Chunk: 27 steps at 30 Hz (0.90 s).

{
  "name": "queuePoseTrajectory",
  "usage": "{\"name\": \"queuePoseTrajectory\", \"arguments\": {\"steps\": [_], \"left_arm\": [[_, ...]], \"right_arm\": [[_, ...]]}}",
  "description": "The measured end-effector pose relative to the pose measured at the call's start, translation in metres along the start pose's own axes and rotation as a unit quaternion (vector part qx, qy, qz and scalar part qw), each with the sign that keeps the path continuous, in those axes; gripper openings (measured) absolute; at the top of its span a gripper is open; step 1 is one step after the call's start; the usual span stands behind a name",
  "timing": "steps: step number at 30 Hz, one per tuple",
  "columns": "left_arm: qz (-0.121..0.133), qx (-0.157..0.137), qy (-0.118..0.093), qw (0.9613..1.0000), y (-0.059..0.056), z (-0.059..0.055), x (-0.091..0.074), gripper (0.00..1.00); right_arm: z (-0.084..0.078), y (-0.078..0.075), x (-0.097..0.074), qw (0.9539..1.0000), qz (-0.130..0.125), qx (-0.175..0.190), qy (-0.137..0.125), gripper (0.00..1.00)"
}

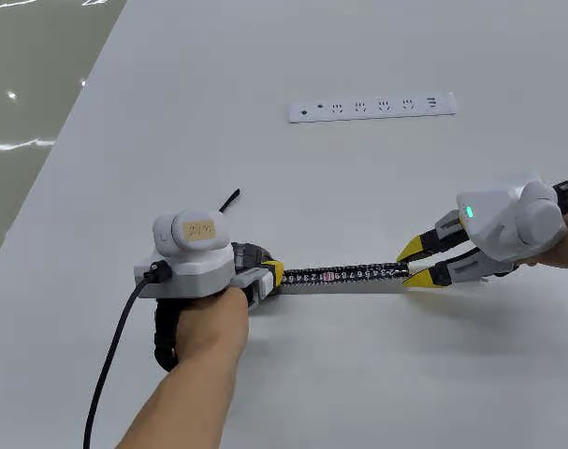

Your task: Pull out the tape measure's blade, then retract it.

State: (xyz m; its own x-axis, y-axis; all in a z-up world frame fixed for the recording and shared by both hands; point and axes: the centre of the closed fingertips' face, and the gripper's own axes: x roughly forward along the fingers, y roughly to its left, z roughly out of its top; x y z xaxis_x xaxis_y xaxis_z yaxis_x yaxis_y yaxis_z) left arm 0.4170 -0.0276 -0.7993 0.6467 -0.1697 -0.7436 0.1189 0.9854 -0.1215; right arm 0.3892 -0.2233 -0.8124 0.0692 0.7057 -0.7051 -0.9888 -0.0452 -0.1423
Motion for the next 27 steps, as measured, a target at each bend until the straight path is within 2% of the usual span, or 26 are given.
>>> {"name": "queuePoseTrajectory", "arguments": {"steps": [27], "left_arm": [[-0.002,0.001,0.002,1.0000,0.0017,0.0001,-0.0004,0.56]], "right_arm": [[0.0059,0.0002,0.0063,1.0000,0.003,-0.002,-0.001,0.15]]}}
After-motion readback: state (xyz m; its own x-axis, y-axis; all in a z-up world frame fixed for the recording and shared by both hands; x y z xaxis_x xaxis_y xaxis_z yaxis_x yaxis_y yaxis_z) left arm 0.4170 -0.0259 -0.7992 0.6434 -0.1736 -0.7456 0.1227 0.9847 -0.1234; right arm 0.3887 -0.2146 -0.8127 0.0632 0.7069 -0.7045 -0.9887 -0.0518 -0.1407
